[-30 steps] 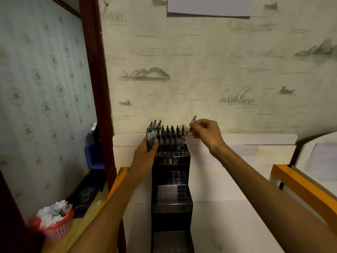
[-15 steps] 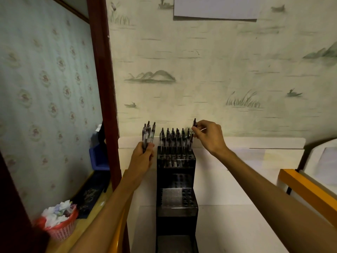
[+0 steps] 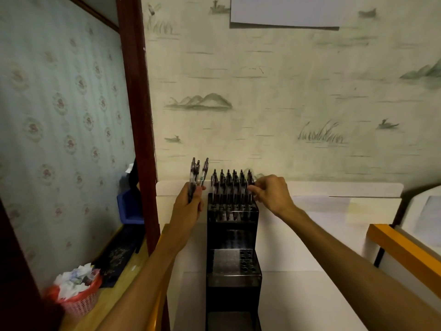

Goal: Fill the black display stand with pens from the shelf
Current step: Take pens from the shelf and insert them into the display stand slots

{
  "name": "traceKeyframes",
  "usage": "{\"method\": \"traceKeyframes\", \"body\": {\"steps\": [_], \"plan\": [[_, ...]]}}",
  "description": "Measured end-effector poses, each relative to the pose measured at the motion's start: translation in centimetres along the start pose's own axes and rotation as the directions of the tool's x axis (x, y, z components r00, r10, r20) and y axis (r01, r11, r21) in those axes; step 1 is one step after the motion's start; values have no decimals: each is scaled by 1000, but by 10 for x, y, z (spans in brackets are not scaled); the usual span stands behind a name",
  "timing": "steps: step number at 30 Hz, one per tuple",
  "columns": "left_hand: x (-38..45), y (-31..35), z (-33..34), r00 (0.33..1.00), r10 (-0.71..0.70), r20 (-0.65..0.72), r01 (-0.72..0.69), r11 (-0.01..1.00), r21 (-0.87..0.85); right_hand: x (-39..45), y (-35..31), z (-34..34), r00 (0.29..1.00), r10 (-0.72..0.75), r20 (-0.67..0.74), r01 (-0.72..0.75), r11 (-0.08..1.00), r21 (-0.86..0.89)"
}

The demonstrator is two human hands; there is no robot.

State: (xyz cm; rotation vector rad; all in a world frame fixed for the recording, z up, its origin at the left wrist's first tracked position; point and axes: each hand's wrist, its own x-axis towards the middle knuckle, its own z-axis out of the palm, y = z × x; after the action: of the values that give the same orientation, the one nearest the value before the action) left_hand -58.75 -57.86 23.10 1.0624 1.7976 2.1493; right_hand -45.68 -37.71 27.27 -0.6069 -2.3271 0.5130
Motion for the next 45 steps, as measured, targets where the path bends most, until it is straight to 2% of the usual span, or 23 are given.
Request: {"method": "traceKeyframes", "body": {"steps": [6, 12, 14, 16, 18, 22, 26, 29, 31, 33, 36, 39, 45], "plan": [[2, -5, 5, 993, -116, 27, 118, 991, -58, -3, -1, 1, 999, 32, 1, -32, 999, 7], [1, -3, 8, 990, -117, 72, 125, 986, -110, -4, -6, -2, 999, 46, 3, -46, 999, -22], [1, -2, 7, 991, -109, 84, 118, 987, -113, -6, -13, -4, 996, 69, 52, -78, 976, 201], [0, -1, 8, 991, -99, 87, 109, 988, -112, -7, -27, -5, 987, 78, 138, -137, 856, 499], [-2, 1, 10, 991, -90, 95, 100, 990, -99, -8, -40, -6, 976, 69, 207, -190, 735, 651], [-5, 5, 15, 987, -60, 148, 65, 997, -29, -10, -59, 2, 962, 27, 272, -220, 668, 711], [-8, 5, 17, 976, -59, 207, 57, 998, 19, -11, -64, 8, 968, 57, 245, -229, 598, 768], [-6, 3, 14, 980, -72, 184, 64, 997, 51, -11, -67, 10, 972, 71, 223, -222, 575, 787], [-2, -1, 7, 991, -71, 112, 61, 994, 85, -8, -66, 9, 978, 112, 179, -211, 562, 800], [2, -8, -4, 999, -45, 27, 40, 985, 168, -3, -64, 9, 984, 150, 98, -170, 603, 779], [7, -16, -18, 1000, -9, -12, 12, 967, 254, 1, -62, 13, 993, 115, -14, -75, 732, 677], [10, -19, -22, 999, -34, -22, 38, 982, 185, 3, -63, 21, 996, 49, -75, 0, 836, 549], [9, -18, -24, 1000, 9, -7, -8, 990, 143, 6, -71, 33, 990, -88, -108, 121, 928, 353]]}}
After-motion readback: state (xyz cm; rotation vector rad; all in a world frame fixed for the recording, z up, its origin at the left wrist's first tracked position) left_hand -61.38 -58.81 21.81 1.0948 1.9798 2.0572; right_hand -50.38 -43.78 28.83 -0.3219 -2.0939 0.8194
